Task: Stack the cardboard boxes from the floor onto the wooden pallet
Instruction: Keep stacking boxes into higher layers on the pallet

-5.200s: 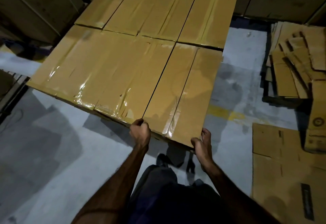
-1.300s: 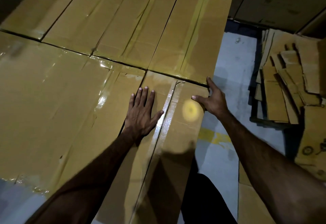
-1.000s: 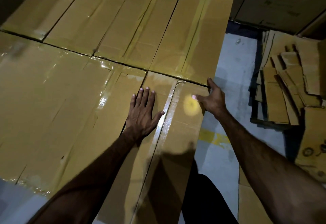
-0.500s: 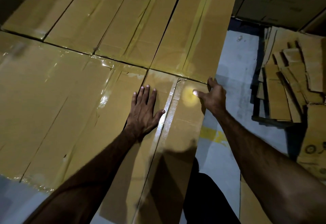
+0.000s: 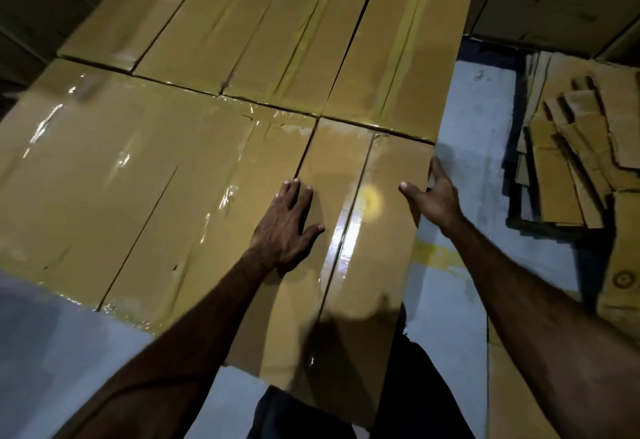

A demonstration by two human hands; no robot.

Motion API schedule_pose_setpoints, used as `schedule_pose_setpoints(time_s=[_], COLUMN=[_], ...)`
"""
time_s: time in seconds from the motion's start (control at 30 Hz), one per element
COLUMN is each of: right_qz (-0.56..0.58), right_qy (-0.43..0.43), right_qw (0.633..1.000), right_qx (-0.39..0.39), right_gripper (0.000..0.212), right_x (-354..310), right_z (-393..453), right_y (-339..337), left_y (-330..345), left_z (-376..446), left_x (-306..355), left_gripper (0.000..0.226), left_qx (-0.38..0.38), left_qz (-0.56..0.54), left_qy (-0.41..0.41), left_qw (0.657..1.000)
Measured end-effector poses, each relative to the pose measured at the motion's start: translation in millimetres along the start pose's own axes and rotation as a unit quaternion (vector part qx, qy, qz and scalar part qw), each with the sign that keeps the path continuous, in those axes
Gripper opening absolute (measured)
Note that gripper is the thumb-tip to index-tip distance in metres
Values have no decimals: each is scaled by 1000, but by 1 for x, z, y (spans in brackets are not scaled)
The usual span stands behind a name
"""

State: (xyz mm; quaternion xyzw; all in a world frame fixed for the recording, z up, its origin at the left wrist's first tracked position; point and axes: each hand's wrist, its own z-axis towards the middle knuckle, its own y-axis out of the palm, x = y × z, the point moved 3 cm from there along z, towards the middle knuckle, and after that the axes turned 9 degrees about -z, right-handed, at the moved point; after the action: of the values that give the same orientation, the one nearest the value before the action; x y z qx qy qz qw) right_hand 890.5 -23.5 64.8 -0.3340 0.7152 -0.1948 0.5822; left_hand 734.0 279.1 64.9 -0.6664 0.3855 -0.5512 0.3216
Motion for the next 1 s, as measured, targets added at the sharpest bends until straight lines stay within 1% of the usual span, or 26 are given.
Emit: schedule_pose_setpoints(time_s=[0.1, 0.23, 0.37, 0.47, 0.6, 0.73, 0.9, 1.0], right_qz=[34, 50, 65, 67, 50, 87, 116, 103], right_qy=[26, 71, 128, 170, 195, 208, 208, 214], right_qw=[999, 996, 989, 983, 979, 974, 971, 971], right_qx=[2, 17, 19, 17, 22, 11, -14, -17], right_gripper=[66, 60, 61, 61, 58, 59, 60, 61], right_x=[1, 4, 14, 24, 26, 22, 20, 23], right_z=[-37, -101, -181, -234, -284, -313, -316, -317], right_y=[12, 35, 63, 84, 101, 108, 112, 114], left_y=[8, 18, 30, 38, 40, 44, 39, 40], left_z=[-49, -114, -174, -206, -232, -240, -238, -239], left_x=[-14, -25, -36, -46, -53, -48, -39, -39], left_gripper=[86, 82, 77, 77, 75, 76, 79, 80], left_qx=[13, 32, 48, 32, 14, 16, -7, -8], left_qz=[-6, -7, 7, 23, 44, 42, 40, 21], left_qy=[-11, -29, -30, -43, -46, -80, -99, -95], left_qw=[1000, 999, 998, 998, 998, 996, 994, 995])
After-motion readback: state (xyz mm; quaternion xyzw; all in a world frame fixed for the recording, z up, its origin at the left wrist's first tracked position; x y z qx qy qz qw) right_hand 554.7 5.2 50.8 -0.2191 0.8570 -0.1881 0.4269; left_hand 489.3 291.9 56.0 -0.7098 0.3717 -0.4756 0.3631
